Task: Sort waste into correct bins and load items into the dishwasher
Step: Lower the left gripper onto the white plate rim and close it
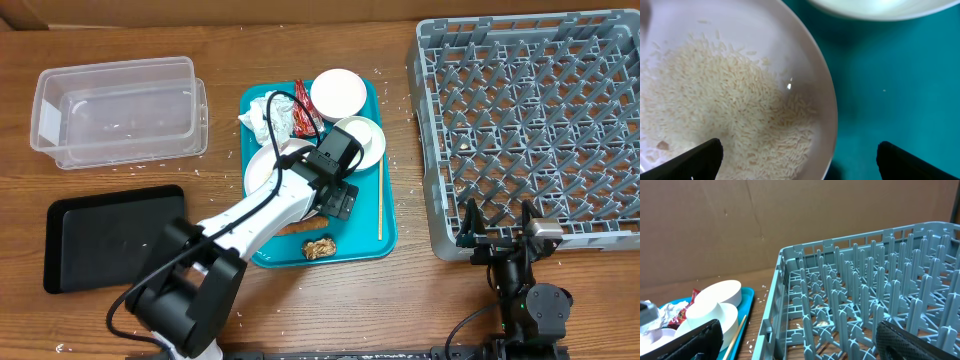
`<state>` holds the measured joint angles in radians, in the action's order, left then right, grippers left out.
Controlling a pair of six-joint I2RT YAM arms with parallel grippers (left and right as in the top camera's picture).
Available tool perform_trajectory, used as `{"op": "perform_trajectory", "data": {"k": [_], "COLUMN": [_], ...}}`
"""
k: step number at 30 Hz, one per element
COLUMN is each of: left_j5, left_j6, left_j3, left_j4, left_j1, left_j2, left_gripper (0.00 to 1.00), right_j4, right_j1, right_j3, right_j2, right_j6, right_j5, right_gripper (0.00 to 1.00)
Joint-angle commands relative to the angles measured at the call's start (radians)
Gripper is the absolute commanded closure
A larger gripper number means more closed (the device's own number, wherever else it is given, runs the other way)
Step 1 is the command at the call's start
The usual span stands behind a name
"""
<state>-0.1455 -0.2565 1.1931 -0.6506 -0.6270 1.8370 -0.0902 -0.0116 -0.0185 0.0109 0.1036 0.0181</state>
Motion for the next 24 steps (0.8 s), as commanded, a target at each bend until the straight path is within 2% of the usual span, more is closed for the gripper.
{"op": "perform_trajectory", "data": {"k": [1,15,17,18,19,21,24], "left_j5": [0.008,-0.011,-0.011,-0.011,-0.01,-0.009,0.021], "left_j6": [-0.013,0.024,0.025,0.025,0.024,0.024,0.024], "left_j3": [0.02,0.02,0.02,0.02,0.02,0.02,0.02], "left_j4": [0.002,0.069,0.08,0.084,0.089,0.096,0.106], "left_j1": [0.003,0.004,0.004,0.004,0.004,0.004,0.004], "left_j2": [0.037,0.04,0.04,0.04,0.04,0.04,0.04], "left_gripper": [0.0,0.0,0.05,0.1,0.21,0.3,0.32], "right_j4": [0.006,0.006,0.006,0.006,0.006,0.006,0.006], "right_j1": [0.006,0.006,0.006,0.006,0.006,0.006,0.006], "right_j3": [0.01,0.01,0.01,0.01,0.01,0.01,0.01], "right_j2": [-0.008,-0.008,-0.008,-0.008,-0.008,-0.008,-0.008], "right_j6": [-0.006,-0.006,-0.006,-0.006,-0.006,-0.006,-0.006], "right_j5": [-0.01,-0.01,-0.01,-0.01,-0.01,-0.01,-0.01], "right_gripper": [0.0,0.0,0.0,0.0,0.0,0.0,0.0]}}
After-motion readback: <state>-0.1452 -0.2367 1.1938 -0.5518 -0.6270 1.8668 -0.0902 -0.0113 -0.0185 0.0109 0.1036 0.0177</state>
